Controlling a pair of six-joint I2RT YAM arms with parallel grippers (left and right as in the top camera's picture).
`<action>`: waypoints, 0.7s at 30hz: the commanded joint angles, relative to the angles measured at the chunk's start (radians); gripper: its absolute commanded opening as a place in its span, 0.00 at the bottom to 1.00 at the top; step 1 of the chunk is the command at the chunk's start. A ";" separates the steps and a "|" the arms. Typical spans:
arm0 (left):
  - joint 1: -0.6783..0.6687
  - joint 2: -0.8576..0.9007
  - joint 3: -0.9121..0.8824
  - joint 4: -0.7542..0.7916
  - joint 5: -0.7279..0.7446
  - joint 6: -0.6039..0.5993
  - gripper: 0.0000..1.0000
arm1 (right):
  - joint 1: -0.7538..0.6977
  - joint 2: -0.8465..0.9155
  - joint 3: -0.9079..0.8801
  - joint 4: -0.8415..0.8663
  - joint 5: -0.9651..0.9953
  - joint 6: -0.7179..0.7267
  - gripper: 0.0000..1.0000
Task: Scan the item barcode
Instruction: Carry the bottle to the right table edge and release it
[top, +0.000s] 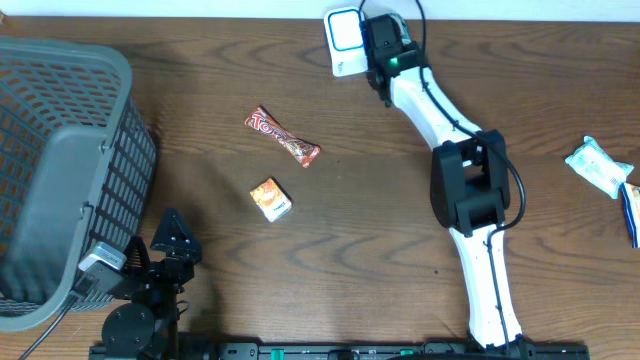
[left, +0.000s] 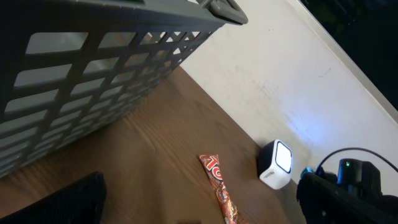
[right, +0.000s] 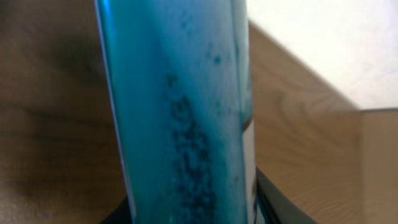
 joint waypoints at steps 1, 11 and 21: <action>-0.005 -0.006 -0.002 0.002 -0.013 -0.005 0.98 | -0.014 -0.018 0.028 -0.028 -0.029 0.130 0.01; -0.005 -0.006 -0.002 0.002 -0.013 -0.005 0.98 | -0.206 -0.018 0.028 -0.351 0.098 0.307 0.01; -0.005 -0.006 -0.002 0.002 -0.013 -0.005 0.98 | -0.555 -0.018 0.025 -0.492 0.081 0.421 0.02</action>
